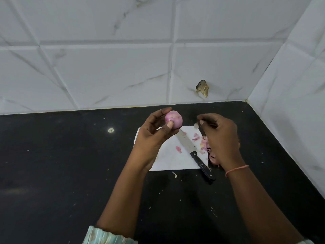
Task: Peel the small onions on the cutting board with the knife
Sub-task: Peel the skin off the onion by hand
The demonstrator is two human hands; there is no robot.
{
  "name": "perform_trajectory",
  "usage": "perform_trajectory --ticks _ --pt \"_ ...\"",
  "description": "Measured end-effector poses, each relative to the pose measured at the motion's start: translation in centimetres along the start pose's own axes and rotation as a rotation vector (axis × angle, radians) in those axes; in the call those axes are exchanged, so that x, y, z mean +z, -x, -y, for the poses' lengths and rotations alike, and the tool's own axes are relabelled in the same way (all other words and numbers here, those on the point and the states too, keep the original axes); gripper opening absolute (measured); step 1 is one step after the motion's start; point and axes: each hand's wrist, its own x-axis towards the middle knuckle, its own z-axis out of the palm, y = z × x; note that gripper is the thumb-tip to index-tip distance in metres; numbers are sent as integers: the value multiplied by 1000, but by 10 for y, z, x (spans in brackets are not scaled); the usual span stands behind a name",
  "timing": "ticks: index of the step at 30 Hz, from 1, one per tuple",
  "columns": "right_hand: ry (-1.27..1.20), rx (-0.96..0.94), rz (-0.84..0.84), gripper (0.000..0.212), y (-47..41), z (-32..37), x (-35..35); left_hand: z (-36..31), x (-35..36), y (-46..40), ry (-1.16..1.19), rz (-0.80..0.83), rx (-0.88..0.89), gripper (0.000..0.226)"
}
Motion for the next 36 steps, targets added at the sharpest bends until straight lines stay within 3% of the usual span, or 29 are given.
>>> perform_trajectory --ticks 2,5,8,11,14,25,30,36 --pt "92 0 52 23 -1 -3 -1 1 0 -1 52 3 -10 45" --pt "102 -65 -79 13 0 -3 0 2 3 -2 140 -1 -67 40" --pt "-62 -127 -123 14 4 5 1 4 4 -4 171 2 -113 36" --pt "-294 -146 112 28 11 24 4 5 5 -6 150 21 -103 37" --pt "-308 -219 242 32 14 31 13 6 5 -5 139 38 -65 45" --pt "-287 -203 70 9 7 29 19 7 9 -4 9 8 3 29" --pt "-419 -82 144 17 16 35 16 5 10 -4 44 -8 26 29" --pt "-327 -176 94 24 20 29 17 4 10 -2 -14 -22 47 30"
